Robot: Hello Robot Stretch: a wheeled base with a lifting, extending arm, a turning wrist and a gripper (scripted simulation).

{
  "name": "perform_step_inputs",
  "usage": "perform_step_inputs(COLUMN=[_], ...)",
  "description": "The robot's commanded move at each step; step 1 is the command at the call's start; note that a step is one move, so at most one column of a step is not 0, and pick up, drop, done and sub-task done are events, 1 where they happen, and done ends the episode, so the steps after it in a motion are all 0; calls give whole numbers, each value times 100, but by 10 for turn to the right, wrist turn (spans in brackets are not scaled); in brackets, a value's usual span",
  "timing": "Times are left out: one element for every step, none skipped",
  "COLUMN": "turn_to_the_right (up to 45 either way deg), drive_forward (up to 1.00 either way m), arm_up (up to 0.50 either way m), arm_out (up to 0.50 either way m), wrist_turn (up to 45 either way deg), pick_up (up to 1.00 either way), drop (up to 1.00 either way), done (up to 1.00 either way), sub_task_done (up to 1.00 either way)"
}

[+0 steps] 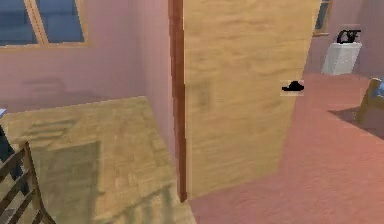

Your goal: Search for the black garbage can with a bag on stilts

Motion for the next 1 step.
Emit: perform_step_inputs(turn_to_the_right=[450], drive_forward=[0], arm_up=[0], arm_out=[0], wrist_turn=[0], pick_up=[0], drop=[0], done=[0], sub_task_done=[0])
